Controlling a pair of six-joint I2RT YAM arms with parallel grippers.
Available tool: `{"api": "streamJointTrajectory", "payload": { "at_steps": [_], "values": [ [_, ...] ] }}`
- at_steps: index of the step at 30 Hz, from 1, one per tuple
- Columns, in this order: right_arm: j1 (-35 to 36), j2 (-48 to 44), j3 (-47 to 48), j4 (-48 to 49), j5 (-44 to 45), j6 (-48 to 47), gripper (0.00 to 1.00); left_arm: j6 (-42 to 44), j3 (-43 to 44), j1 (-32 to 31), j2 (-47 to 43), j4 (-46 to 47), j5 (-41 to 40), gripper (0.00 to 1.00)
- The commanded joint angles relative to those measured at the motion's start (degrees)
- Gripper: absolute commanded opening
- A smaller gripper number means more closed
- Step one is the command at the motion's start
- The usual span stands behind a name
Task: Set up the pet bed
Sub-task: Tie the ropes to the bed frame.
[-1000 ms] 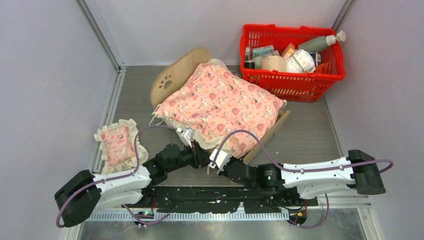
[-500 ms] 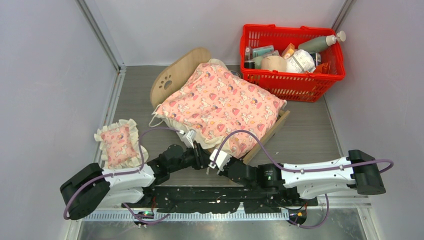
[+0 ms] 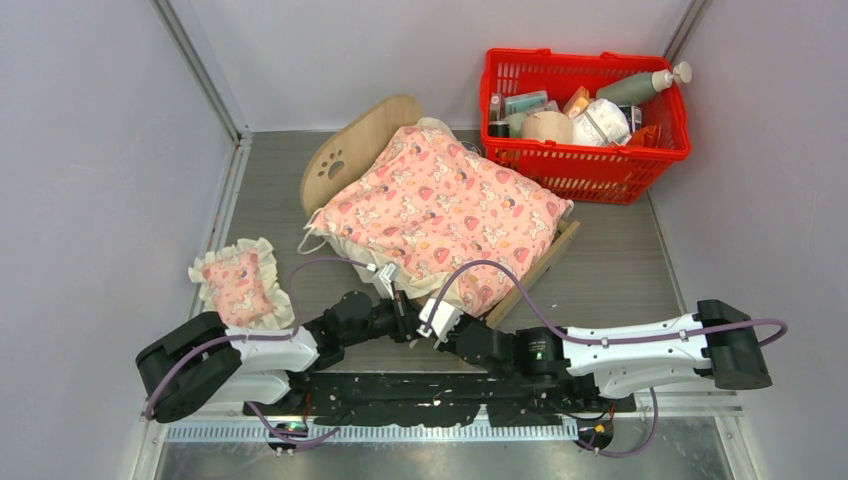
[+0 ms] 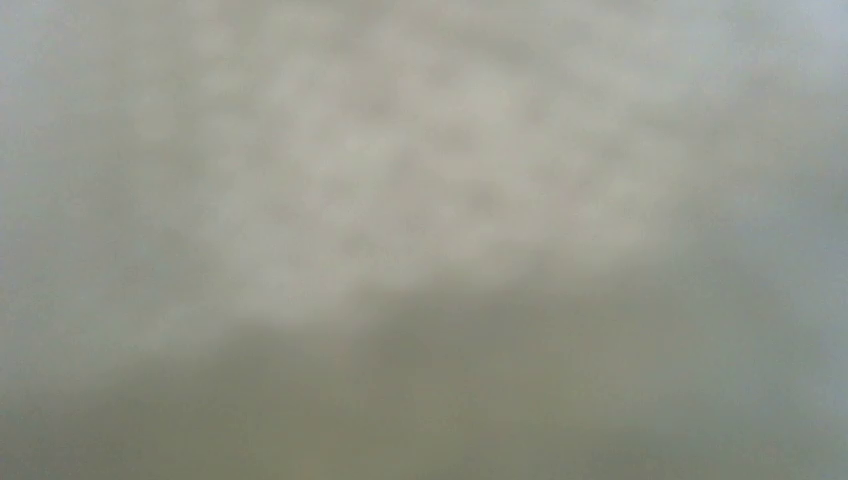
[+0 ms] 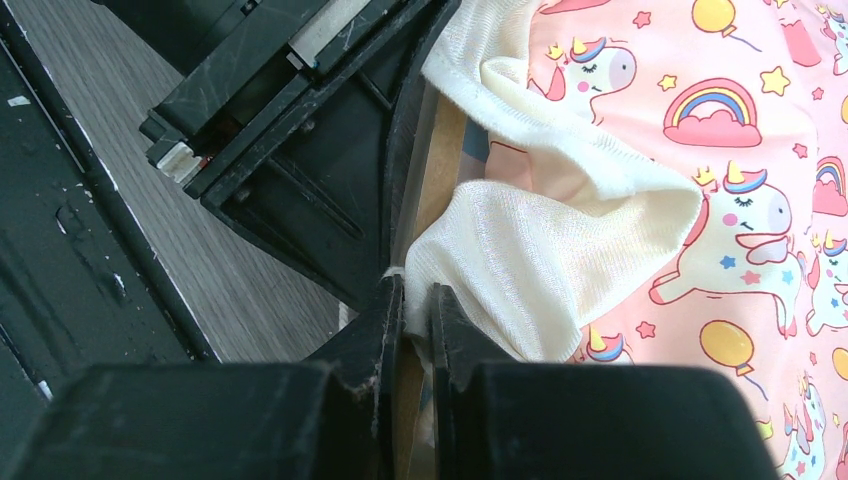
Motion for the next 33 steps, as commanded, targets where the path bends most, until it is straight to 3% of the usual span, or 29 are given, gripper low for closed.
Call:
{"api": "streamJointTrajectory", "payload": {
  "at_steps": [1, 6, 15, 22, 25, 29, 33],
  "values": [
    [0.3, -1.4, -0.1, -0.4, -2.2, 0.2, 0.05, -1.4, 1.0, 0.0, 1.1, 9.0, -1.4, 0.00],
    [0.3, -2.1, -0.5, -0.7, -2.3, 0.6, 0.05, -3.3, -2.2, 0.0, -1.2, 7.7, -6.7, 0.00],
    [0.3, -4.6, -1.8, -1.3, -3.7, 1.3, 0.05, 0.6, -0.2, -0.1, -14.4, -14.6, -15.6, 0.00],
    [0.3, -5.3, -1.9, -2.1, -6.6, 0.6, 0.05, 1.2, -0.1, -0.1, -18.5, -22.8, -18.6, 0.00],
    [0.4, -6.2, -2.1, -2.9, -7.4, 0.5, 0.05, 2.3, -0.3, -0.1, -19.9, -22.6, -18.8, 0.00],
    [0.4, -7.2, -2.0, -3.4, -7.3, 0.7, 0.05, 8.1, -0.4, -0.3, -19.2, -15.9, -12.6, 0.01],
    [0.4, -6.3, -1.1, -3.9, -6.4, 2.1, 0.10, 9.1, -2.0, -0.6, -17.3, -9.1, -7.6, 0.21]
  ]
}}
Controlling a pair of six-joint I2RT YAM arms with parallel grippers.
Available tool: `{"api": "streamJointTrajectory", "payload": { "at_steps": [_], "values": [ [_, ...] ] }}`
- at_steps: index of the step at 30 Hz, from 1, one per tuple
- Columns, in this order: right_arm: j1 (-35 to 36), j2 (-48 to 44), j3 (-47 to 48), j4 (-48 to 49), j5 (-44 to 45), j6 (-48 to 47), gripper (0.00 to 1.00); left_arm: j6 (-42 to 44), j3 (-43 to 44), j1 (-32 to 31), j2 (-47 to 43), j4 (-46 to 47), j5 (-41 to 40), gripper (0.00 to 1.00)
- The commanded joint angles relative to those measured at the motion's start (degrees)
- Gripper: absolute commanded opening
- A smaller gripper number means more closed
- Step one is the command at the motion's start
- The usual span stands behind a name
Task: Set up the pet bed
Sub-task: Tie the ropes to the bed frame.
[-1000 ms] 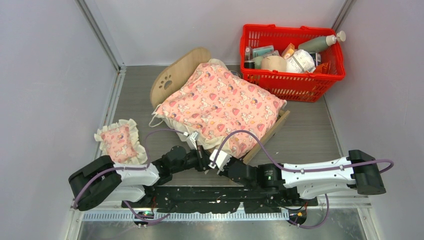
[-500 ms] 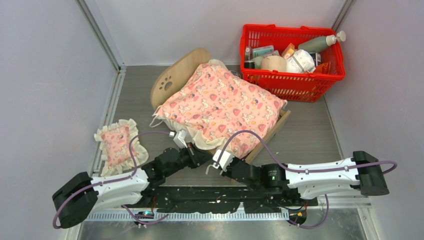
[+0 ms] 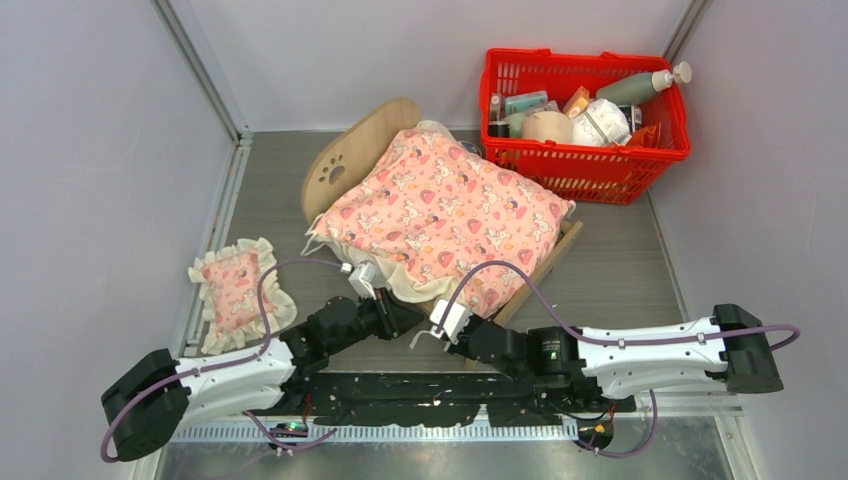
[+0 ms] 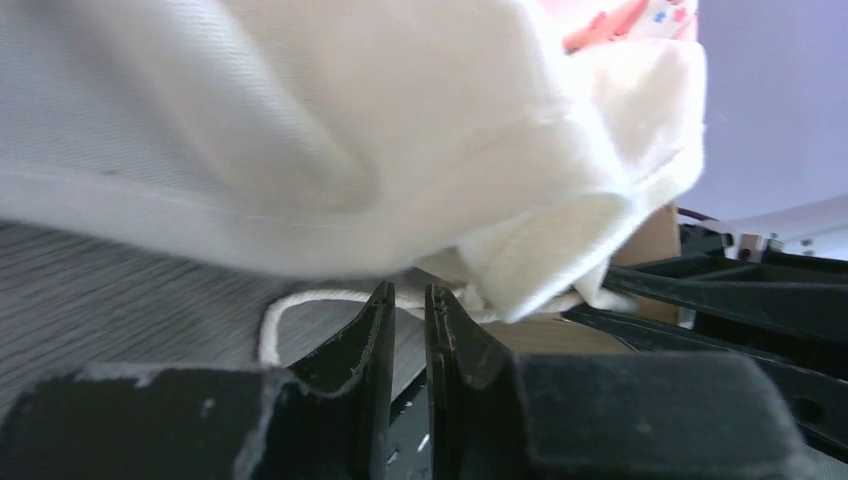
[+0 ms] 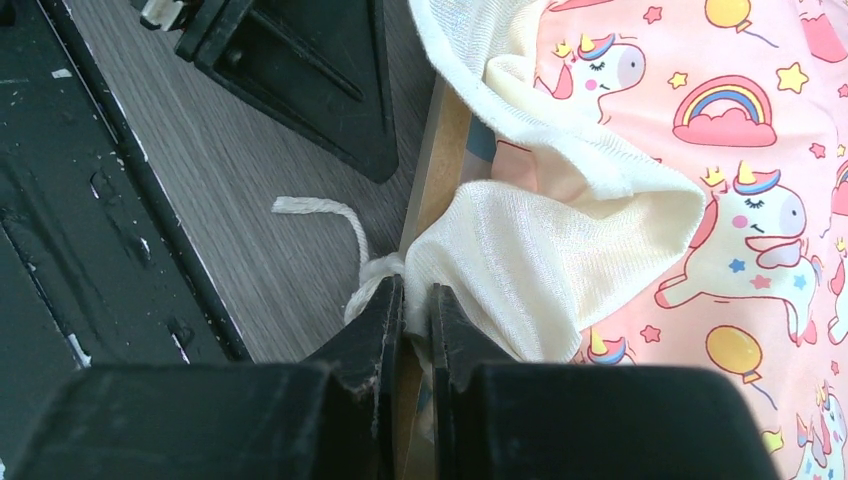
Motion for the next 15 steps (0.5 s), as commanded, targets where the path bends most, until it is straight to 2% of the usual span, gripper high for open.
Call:
{"api": "streamJointTrajectory", "payload": {
  "at_steps": [1, 5, 11, 15],
  "values": [
    [0.6, -0.3, 1.6, -1.3, -2.4, 1.9, 0.14, 4.0, -0.2, -0.4, 1.0, 9.3, 5.4, 0.22],
    [0.6, 2.0, 5.3, -4.6, -1.0, 6.5, 0.32, 4.8, 0.2, -0.4, -2.7, 5.3, 4.0, 0.24],
    [1.2, 3.8, 12.2, -11.6, 6.6, 17.1, 0.50, 8.2, 2.5, -0.4, -10.3, -7.7, -2.1, 0.29],
    [3.1, 5.9, 18.3, -18.2, 12.8, 27.5, 0.52, 8.9, 4.3, 0.1, -14.7, -15.9, -5.8, 0.32]
  ]
}}
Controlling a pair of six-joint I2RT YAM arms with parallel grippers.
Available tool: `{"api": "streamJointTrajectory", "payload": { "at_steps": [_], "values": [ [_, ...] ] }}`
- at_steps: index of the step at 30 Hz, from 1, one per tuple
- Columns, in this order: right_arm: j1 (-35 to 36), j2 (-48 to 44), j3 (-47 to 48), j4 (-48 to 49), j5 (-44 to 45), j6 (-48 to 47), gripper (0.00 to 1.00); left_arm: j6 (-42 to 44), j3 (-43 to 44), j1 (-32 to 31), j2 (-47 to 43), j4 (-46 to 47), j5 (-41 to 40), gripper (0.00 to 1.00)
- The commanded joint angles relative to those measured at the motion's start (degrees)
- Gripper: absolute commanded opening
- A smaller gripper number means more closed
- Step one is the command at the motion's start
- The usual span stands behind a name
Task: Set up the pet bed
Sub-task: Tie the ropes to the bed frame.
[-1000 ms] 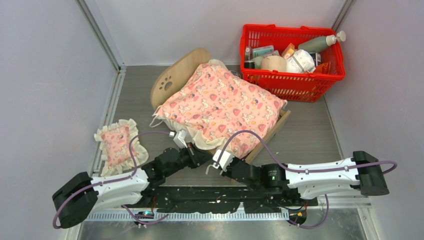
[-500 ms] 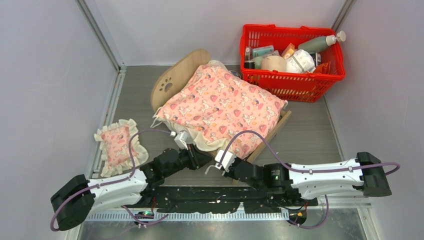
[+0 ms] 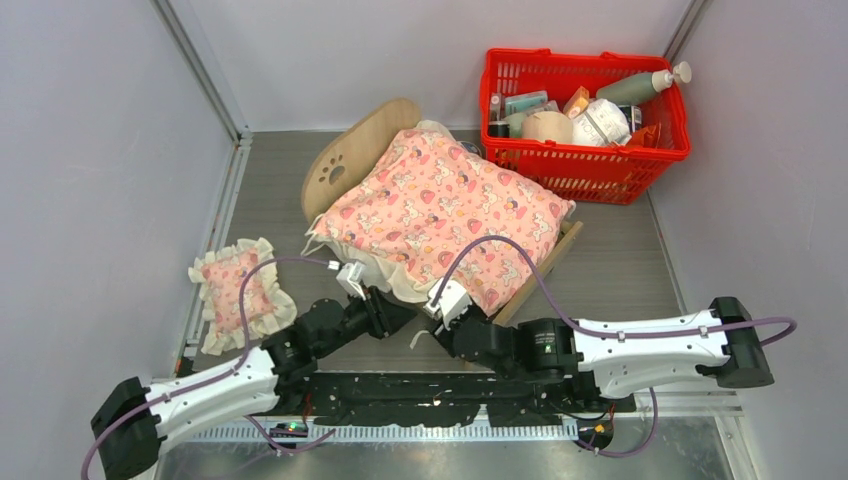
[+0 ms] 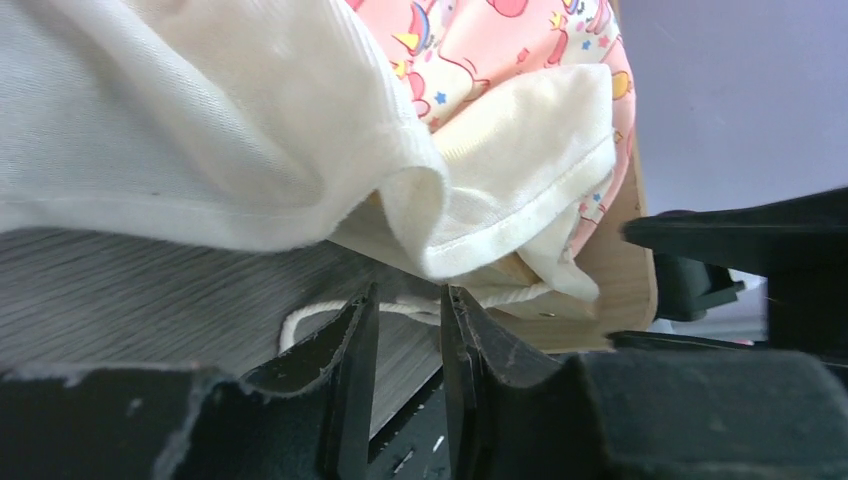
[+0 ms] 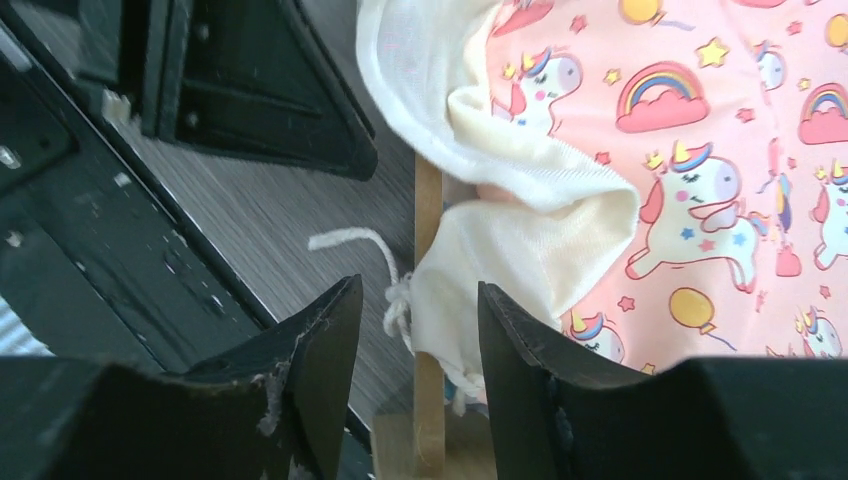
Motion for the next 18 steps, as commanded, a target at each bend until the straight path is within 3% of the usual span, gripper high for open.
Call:
{"api": "streamJointTrajectory", "payload": {
  "at_steps": [1, 4, 9, 13, 18],
  "values": [
    [3.9, 2.2, 8.4, -8.3, 10.8, 15.9, 0.52, 3.3, 4.4, 0.8, -4.4, -11.0, -5.4, 0.33],
    [8.2, 8.0, 13.6, -11.7, 17.6, 22.8, 0.50, 5.0, 6.6, 3.7, -7.5, -18.2, -5.6, 0.36],
    [11.9, 23.2, 23.3, -28.4, 21.4, 44.5, 0.44, 7.7, 10.4, 10.3, -12.7, -29.1, -2.7, 0.40],
    [12.0, 29.9, 24.4, -36.1, 21.1, 55.3, 0.40, 9.9, 12.6, 13.0, -16.5, -35.7, -0.9, 0.43],
    [11.0, 30.5, 20.8, -36.5, 19.0, 59.8, 0.38, 9.6, 11.6, 13.3, -20.0, -38.6, 0.3, 0.44]
  ]
}}
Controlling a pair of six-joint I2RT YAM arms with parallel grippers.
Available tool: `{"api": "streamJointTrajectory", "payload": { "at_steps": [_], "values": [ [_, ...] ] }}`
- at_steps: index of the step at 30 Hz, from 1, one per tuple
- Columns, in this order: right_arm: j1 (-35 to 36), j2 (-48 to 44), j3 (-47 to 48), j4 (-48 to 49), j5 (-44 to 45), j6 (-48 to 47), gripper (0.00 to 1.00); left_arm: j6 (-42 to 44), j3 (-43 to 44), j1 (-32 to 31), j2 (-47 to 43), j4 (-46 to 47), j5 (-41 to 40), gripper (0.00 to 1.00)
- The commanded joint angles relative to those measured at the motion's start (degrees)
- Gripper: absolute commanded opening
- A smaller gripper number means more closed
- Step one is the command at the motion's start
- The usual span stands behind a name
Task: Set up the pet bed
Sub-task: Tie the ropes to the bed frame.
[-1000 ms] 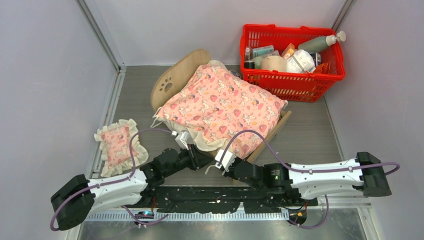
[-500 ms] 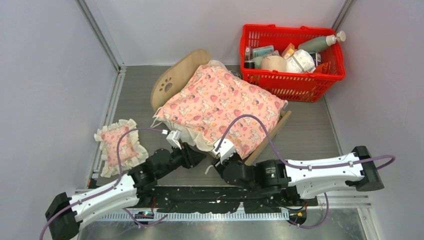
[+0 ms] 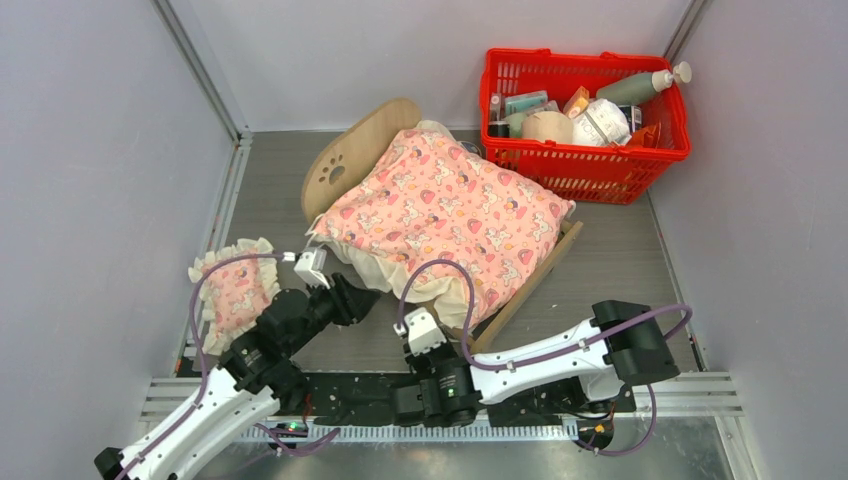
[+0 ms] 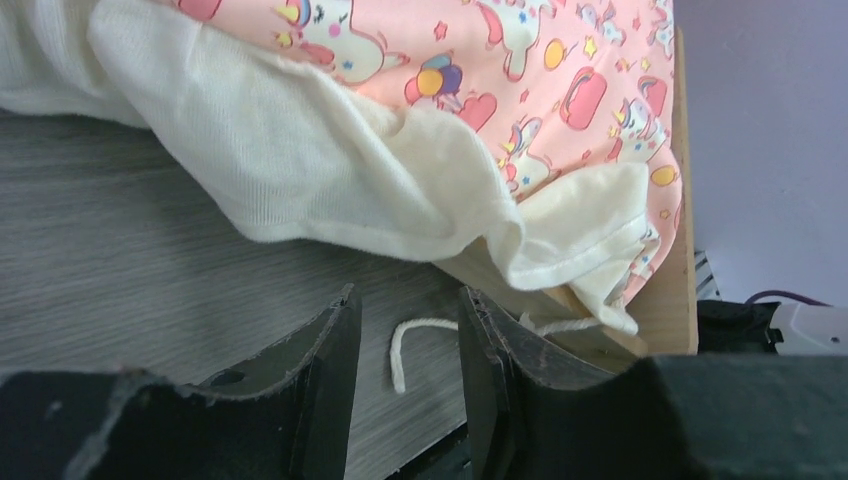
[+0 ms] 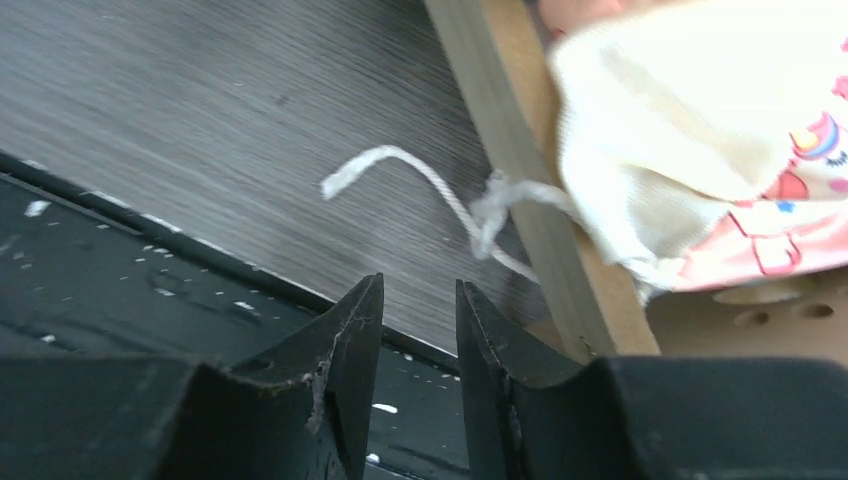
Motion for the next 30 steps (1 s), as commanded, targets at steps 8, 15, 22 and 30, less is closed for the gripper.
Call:
{"api": "streamJointTrajectory", "payload": {
  "at_steps": [8, 15, 22, 30],
  "values": [
    [-2.9, -1.4, -5.0, -3.7, 2.5, 8.6, 0.35, -1.2, -2.3, 0.4, -1.9, -1.4, 4.0, 0.44],
    [-4.2, -0.9, -6.6, 0.5, 3.8, 3.3, 0.29, -1.8, -2.6, 0.4, 0.4, 1.0, 4.4, 0.44],
    [-5.5, 0.2, -7.9, 5.4, 3.5, -0.3, 0.27, -1.5, -3.6, 0.4, 1.6, 3.5, 4.5, 0.44],
    [-5.9, 1.6, -7.8, 5.5, 4.8, -1.6, 0.12, -1.6, -4.3, 0.4, 2.0, 5.7, 6.4, 0.43]
  ]
}}
